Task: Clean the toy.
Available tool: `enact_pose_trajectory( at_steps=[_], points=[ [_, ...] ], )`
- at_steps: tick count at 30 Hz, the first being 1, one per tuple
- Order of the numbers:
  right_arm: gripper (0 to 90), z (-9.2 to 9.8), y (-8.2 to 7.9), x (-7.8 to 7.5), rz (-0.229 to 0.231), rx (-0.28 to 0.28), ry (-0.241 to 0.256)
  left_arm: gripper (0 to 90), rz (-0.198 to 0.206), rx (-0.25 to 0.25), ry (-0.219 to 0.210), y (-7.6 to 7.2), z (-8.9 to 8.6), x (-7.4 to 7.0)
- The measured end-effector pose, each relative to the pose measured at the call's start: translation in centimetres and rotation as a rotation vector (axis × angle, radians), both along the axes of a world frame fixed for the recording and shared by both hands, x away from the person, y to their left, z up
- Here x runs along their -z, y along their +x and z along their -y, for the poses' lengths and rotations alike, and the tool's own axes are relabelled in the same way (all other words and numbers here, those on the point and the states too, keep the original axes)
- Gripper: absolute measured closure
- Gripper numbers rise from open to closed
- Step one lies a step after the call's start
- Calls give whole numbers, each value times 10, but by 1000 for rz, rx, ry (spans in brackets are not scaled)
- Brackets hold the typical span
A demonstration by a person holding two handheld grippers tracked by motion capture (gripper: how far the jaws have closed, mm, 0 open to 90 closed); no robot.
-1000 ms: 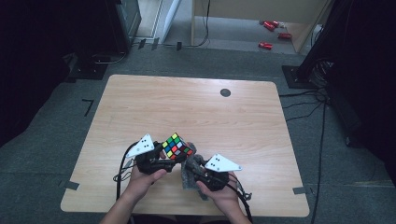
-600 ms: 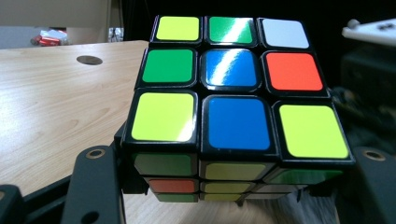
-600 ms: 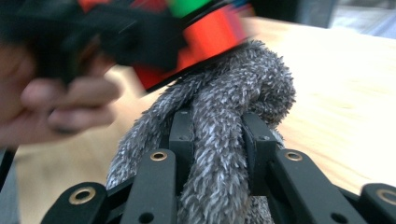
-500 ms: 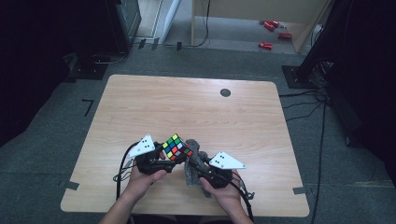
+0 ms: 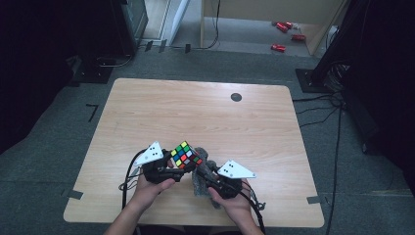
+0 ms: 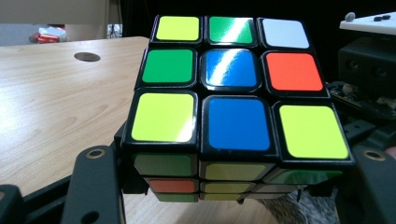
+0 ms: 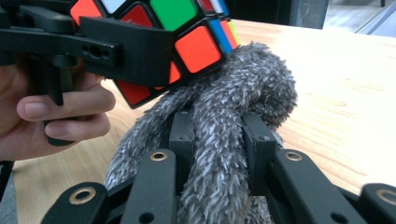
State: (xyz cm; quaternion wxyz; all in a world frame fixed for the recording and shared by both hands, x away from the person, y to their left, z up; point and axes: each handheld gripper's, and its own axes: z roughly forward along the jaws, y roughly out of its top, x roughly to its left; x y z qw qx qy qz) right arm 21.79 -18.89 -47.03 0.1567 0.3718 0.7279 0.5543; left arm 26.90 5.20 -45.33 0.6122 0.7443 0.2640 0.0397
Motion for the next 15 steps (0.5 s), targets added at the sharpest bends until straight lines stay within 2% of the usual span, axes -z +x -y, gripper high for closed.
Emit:
enact_pose_trajectory(
  at_steps=[3, 4, 10, 15],
  points=[
    [706, -5, -2, 3, -2, -16, -12, 347, 3, 3, 13, -1, 2, 0],
    [705, -12, -5, 5, -2, -26, -32, 347, 1, 2, 13, -1, 2, 1],
    [704, -17, -6, 7, -11, -61, -32, 347, -6, 0, 3, 0, 0, 1],
    [703, -9, -4, 1, 12, -34, -29, 347, -1, -2, -5, 0, -1, -1]
  ],
)
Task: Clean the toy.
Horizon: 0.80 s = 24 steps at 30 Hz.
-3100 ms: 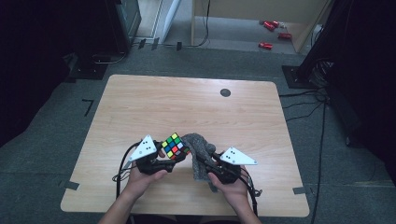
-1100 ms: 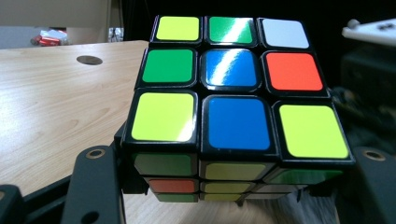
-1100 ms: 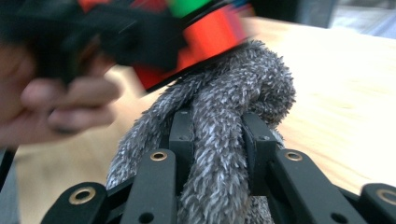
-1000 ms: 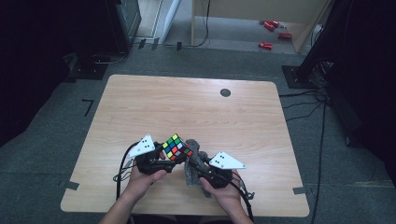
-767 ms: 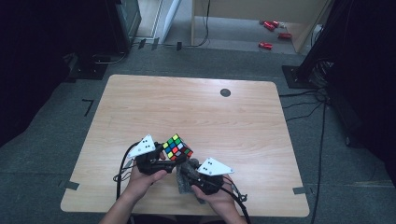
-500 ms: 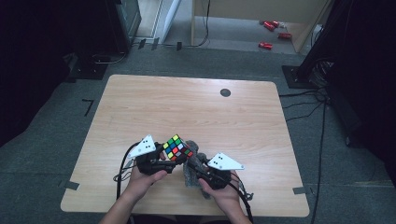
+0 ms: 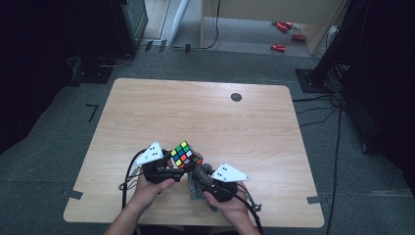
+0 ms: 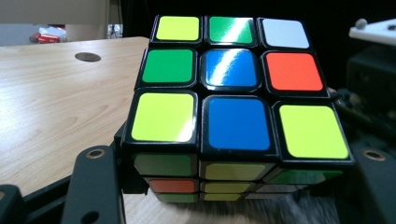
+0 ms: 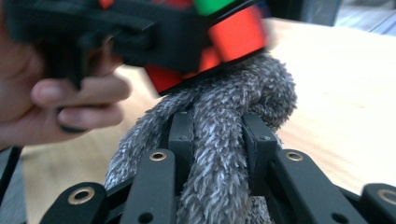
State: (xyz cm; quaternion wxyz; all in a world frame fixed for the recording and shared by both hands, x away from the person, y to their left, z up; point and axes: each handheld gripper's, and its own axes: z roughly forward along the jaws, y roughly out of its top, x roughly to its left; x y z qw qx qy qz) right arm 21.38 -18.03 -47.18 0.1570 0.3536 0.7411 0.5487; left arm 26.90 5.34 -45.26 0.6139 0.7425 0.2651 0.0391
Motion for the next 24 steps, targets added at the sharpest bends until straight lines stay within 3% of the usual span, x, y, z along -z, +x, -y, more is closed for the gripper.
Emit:
enact_pose_trajectory(
  at_steps=[2, 5, 13, 17, 20, 21, 22, 24],
  points=[
    [704, 13, 4, -5, 9, 65, 42, 347, -1, 0, 2, 0, 0, 0],
    [704, 17, 4, -7, 12, 83, 62, 347, -3, 5, 7, -1, 2, 0],
    [702, -2, -1, 2, -28, 1, 32, 347, -7, 0, 6, -1, 2, 0],
    [701, -15, -6, 5, -10, -53, -27, 347, -7, -1, 6, -1, 1, 1],
    [701, -10, -5, 2, 9, -33, -38, 347, -5, -6, 1, 0, 0, 0],
    [701, 2, 0, -1, 3, 30, 7, 347, -2, -2, -4, -1, 1, 0],
    [701, 6, 2, -3, -2, 57, 33, 347, 2, 1, -1, -2, 1, 0],
    [701, 9, 3, -3, -4, 72, 47, 347, 2, 4, 1, -2, 3, 0]
  ],
)
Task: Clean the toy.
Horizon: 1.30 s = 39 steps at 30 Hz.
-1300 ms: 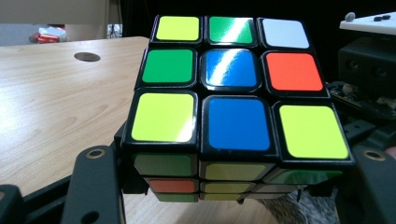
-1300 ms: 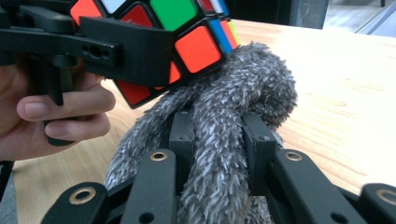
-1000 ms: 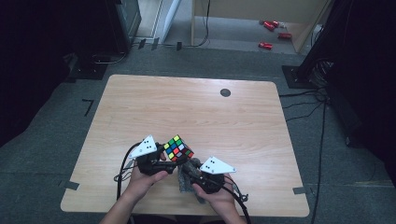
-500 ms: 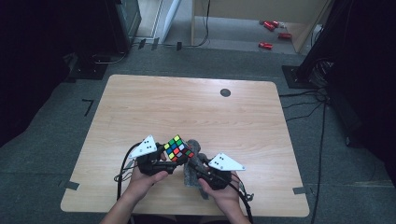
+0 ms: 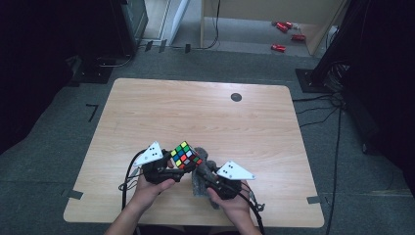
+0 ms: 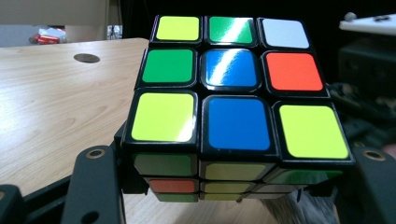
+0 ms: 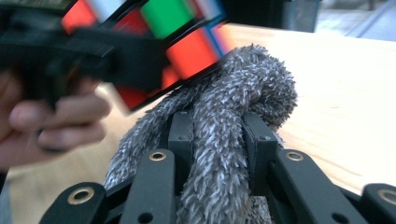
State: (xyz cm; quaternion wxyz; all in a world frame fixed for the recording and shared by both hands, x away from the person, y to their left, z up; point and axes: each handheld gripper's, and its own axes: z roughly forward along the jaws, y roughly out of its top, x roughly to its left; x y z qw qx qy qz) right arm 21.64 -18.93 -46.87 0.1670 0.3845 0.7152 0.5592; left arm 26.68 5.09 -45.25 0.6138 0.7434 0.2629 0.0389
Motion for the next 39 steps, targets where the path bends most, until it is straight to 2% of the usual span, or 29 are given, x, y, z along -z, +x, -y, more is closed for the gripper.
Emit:
enact_pose_trajectory(
  at_steps=[1, 4, 6, 7, 9, 10, 13, 14, 16, 18, 22, 23, 24, 26, 31, 34, 38, 39],
  points=[
    [701, 1, 0, 0, 1, 10, 7, 347, 2, 2, 5, 0, 1, 0],
    [701, -5, -2, 3, -4, -9, -4, 347, -3, 3, 4, 0, 2, 1],
    [701, -13, -4, 7, -14, -48, -20, 347, -7, -2, 4, 0, 2, 1],
    [700, -21, -7, 9, -17, -90, -43, 347, -15, -4, -1, 1, 1, 2],
    [700, -24, -8, 10, -18, -106, -51, 347, -19, -4, -4, 2, 1, 2],
    [701, -25, -8, 10, -11, -115, -71, 347, -21, -6, -5, 1, 2, 3],
    [702, -20, -7, 7, -3, -100, -79, 347, -16, -3, -7, 1, 2, 3],
    [702, -10, -3, 3, 0, -60, -51, 347, -18, 1, -14, 1, 2, 2],
    [702, 0, 1, 0, -8, -15, 1, 347, -17, 2, -11, 0, 2, 2],
    [702, 3, 2, -1, -11, -8, 9, 347, -18, 3, -10, 0, 3, 2],
    [700, -12, -3, 5, -15, -67, -40, 347, -22, 5, -9, -1, 6, 4],
    [700, -12, -3, 5, -15, -67, -40, 347, -21, 3, -4, -1, 6, 4],
    [699, -18, -5, 7, -17, -100, -59, 347, -20, 2, -2, -1, 6, 4],
    [700, -20, -7, 7, -6, -108, -74, 347, -20, 1, -2, 0, 5, 4],
    [701, -9, -4, 0, 22, -76, -50, 347, -5, -7, -19, -1, 3, 2],
    [704, 5, 1, -4, 16, -8, 15, 347, -6, -4, -13, 0, 3, 3],
    [707, 1, -1, -2, 14, -35, 2, 348, -11, -4, -15, 0, 4, 3],
    [706, -6, -4, 1, 12, -80, -20, 347, -16, -13, -21, 1, 2, 2]
  ],
)
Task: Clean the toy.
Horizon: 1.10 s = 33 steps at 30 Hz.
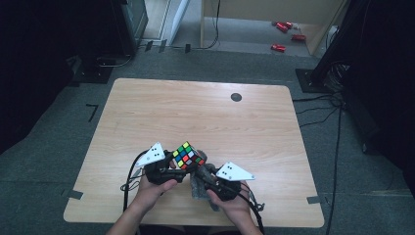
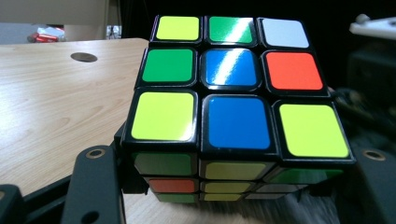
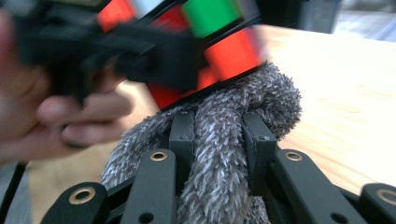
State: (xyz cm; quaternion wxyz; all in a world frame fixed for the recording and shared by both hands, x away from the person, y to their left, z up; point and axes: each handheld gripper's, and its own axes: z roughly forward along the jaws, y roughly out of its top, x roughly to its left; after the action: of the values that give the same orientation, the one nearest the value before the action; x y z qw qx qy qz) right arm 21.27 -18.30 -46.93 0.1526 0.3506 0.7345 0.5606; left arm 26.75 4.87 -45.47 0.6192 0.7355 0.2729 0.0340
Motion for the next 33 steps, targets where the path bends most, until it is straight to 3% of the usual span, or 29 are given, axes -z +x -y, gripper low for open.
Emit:
enact_pose_trajectory(
  at_steps=[3, 7, 9, 10, 11, 13, 14, 15, 17, 19, 20, 21, 24, 27, 33],
  points=[
    [705, -7, -4, 0, 25, -32, -43, 347, -3, -6, -3, 1, -2, 0],
    [705, 0, -3, -4, 43, -16, -31, 347, -1, -22, -15, 2, -7, -2],
    [704, 11, 1, -7, 48, 27, 2, 347, -1, -34, -7, 4, -9, -2],
    [701, 28, 7, -10, 36, 94, 50, 347, -11, -49, 10, 6, -11, -1],
    [701, 28, 7, -10, 36, 94, 50, 347, -11, -49, 10, 6, -11, -1],
    [695, 53, 17, -14, 9, 191, 65, 347, -14, -61, 35, 7, -9, 2],
    [695, 53, 17, -14, 9, 191, 65, 347, -14, -61, 35, 7, -9, 2],
    [691, 61, 22, -14, -17, 214, 48, 347, -12, -60, 38, 6, -8, 2],
    [686, 75, 31, -8, -62, 277, -39, 347, -7, -52, 44, 6, -6, 3],
    [683, 82, 37, 0, -116, 309, -61, 347, -6, -45, 45, 5, -5, 3],
    [683, 82, 37, 0, -116, 309, -61, 347, -8, -43, 44, 5, -5, 3],
    [677, 86, 40, 6, -154, 322, -51, 347, -11, -42, 44, 5, -4, 3],
    [658, 85, 42, 11, -170, 324, -61, 347, -15, -41, 43, 6, -5, 3],
    [623, 83, 44, 15, -160, 320, -97, 347, -25, -47, 34, 7, -7, 3],
    [561, 87, 51, 30, -199, 342, -164, 347, -41, -69, 39, 10, -9, 6]
  ],
)
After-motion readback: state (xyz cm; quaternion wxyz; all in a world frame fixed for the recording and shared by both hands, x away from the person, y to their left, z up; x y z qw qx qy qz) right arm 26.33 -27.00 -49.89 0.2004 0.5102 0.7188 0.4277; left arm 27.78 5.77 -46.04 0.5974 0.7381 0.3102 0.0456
